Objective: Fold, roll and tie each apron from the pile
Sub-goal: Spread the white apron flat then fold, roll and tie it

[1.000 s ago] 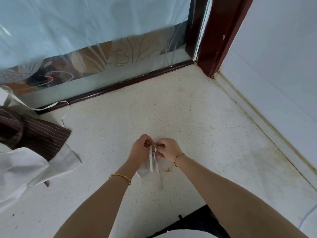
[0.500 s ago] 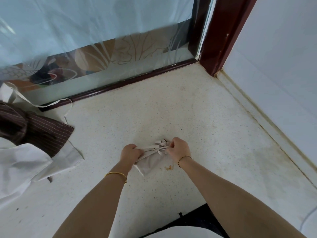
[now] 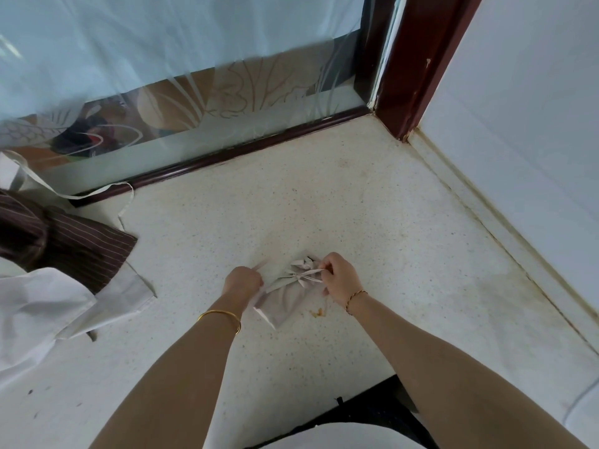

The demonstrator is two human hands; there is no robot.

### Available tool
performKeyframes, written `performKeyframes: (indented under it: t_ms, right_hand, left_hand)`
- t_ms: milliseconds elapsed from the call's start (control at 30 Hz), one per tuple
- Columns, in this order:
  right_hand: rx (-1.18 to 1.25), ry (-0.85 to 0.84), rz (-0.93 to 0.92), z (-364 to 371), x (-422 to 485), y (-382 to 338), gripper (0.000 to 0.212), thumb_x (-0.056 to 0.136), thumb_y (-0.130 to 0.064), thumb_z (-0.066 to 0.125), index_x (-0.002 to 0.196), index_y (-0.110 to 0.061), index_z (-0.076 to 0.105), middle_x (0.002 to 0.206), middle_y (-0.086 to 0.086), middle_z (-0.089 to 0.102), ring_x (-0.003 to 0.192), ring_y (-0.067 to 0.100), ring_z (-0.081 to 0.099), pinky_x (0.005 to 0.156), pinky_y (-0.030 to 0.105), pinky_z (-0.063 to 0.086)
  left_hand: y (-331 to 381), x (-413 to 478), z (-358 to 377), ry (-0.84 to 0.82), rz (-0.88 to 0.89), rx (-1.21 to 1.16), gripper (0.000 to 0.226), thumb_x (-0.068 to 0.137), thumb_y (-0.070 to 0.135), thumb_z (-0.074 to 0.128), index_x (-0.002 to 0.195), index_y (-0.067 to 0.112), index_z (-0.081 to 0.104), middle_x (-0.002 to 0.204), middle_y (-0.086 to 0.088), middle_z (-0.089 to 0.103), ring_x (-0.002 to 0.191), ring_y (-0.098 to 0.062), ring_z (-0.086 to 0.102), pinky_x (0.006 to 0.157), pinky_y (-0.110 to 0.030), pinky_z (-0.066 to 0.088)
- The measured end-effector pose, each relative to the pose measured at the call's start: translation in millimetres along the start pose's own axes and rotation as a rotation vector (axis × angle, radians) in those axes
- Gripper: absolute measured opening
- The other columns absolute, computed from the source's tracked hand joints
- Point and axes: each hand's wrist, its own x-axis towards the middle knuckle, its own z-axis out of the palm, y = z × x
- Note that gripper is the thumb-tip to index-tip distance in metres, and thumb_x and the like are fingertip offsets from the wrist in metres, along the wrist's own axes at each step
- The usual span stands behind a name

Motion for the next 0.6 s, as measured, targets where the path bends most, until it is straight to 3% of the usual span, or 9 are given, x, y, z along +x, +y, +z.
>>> performKeyframes:
  t_ms: [100,233,300,400,467,533,600]
  right_hand:
    - [-0.503,-0.072,-0.18,-7,1,2,0.008,0.095,-0.006,0.038,0.094,-0.013,0.039,0.085,0.007,0.047,0.07,0.019,0.046,0.058,0.027,0.037]
    - [-0.763,-0.078,-0.24,-9,-2,3,0.017,0.091,-0.002,0.042,0.104,-0.012,0.039,0.086,0.004,0.04,0.073,0.019,0.043,0.062,0.029,0.036]
    - [-0.751,-0.074,-0.233,-11,-1,3,0.019,0.091,0.0,0.042,0.106,-0.011,0.041,0.086,0.004,0.04,0.071,0.018,0.042,0.06,0.029,0.035]
    - [-0.568,-0.023,-0.236,-20,2,0,0.011,0.093,-0.003,0.04,0.091,-0.014,0.038,0.083,0.005,0.045,0.064,0.016,0.041,0.056,0.027,0.035]
    - [-0.426,0.05,-0.27,-30,4,-6,0.012,0.094,-0.007,0.041,0.087,-0.016,0.045,0.081,0.002,0.05,0.065,0.016,0.045,0.058,0.028,0.038]
    - [-0.341,0.07,-0.304,-48,3,-19,0.013,0.092,-0.007,0.046,0.087,-0.015,0.055,0.075,-0.004,0.053,0.062,0.011,0.046,0.058,0.027,0.038]
    - [-0.32,0.079,-0.347,-70,2,-36,0.017,0.09,-0.004,0.049,0.087,-0.013,0.063,0.064,-0.009,0.053,0.055,0.006,0.043,0.052,0.023,0.035]
  left_hand:
    - [-1,3,0,0.016,-0.047,-0.023,0.028,0.087,0.007,0.056,0.06,0.006,0.053,0.058,-0.007,0.05,0.053,-0.02,0.046,0.055,-0.028,0.04]
    - [-2,0,2,0.004,-0.093,-0.017,0.028,0.086,0.007,0.058,0.059,0.006,0.051,0.057,-0.008,0.049,0.051,-0.02,0.043,0.052,-0.026,0.036]
    - [-2,-2,0,-0.032,-0.118,-0.03,0.03,0.087,0.006,0.057,0.058,0.007,0.05,0.055,-0.007,0.047,0.047,-0.018,0.041,0.046,-0.022,0.033]
    - [-3,-9,-11,-0.172,-0.23,-0.161,0.031,0.09,0.006,0.049,0.059,0.009,0.052,0.047,-0.003,0.048,0.036,-0.013,0.038,0.04,-0.015,0.027]
    - [-1,-8,-24,-0.148,-0.223,-0.168,0.034,0.093,0.006,0.043,0.061,0.007,0.053,0.045,-0.002,0.049,0.036,-0.011,0.039,0.04,-0.015,0.026]
    - [13,-9,-37,-0.086,-0.161,-0.125,0.031,0.095,0.009,0.044,0.064,0.006,0.05,0.054,-0.005,0.049,0.043,-0.014,0.04,0.04,-0.018,0.028]
    - [41,-15,-46,0.004,-0.023,-0.009,0.018,0.094,0.013,0.052,0.082,0.0,0.055,0.077,-0.014,0.057,0.061,-0.023,0.056,0.048,-0.027,0.045]
